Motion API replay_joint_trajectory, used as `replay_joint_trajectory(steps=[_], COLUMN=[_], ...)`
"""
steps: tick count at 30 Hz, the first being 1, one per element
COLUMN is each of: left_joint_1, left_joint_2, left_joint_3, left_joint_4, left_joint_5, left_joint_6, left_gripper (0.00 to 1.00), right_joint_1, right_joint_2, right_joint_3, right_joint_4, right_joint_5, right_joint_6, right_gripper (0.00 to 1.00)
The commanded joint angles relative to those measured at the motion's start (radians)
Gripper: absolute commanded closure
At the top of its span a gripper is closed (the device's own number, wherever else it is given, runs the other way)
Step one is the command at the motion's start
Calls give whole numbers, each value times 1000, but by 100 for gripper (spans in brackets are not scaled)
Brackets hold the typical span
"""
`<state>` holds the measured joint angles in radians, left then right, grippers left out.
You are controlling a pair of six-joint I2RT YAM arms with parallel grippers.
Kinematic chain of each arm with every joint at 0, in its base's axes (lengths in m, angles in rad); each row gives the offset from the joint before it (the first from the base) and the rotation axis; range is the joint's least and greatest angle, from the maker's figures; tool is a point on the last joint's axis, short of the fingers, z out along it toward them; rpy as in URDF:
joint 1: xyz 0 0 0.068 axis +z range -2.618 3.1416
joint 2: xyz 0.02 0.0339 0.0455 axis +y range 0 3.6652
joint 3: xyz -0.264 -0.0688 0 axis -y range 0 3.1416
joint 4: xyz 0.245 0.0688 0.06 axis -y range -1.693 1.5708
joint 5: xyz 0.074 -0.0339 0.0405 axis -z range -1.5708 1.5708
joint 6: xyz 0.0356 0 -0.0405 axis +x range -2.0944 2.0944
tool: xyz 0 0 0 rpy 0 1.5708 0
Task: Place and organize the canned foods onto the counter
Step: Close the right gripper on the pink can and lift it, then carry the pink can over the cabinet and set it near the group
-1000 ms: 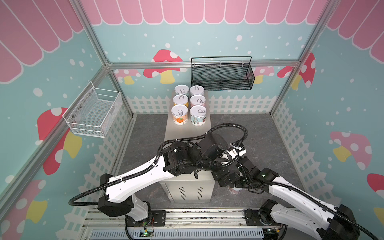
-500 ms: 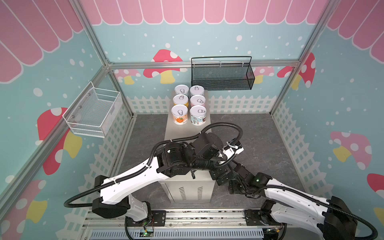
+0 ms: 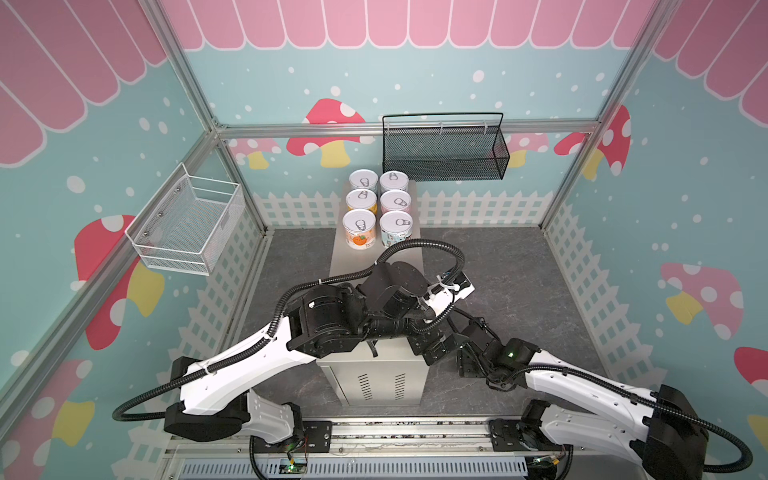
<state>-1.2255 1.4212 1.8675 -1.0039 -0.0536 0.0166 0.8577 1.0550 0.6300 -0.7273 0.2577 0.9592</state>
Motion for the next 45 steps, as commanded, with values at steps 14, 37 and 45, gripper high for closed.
replay_joint_trajectory(steps=[14,37,45], left_joint_1=[165,312,311], left_joint_2=[-180,-394,-398], left_joint_3=[-69,-155,-176], left_joint_4=[-77,-162,-153], left_joint_5=[-80,-137,-154], left_joint_6=[27,158,153], left_gripper=[1,1,1], right_joint_1=[-31,-43,-40], right_joint_2=[-15,177,284], right_joint_3=[470,1109,1211], right_joint_4=[-11,-158,-210], right_joint_5=[65,-296,-496], right_joint_6=[-477,-959,-1041], right_gripper=[33,33,33])
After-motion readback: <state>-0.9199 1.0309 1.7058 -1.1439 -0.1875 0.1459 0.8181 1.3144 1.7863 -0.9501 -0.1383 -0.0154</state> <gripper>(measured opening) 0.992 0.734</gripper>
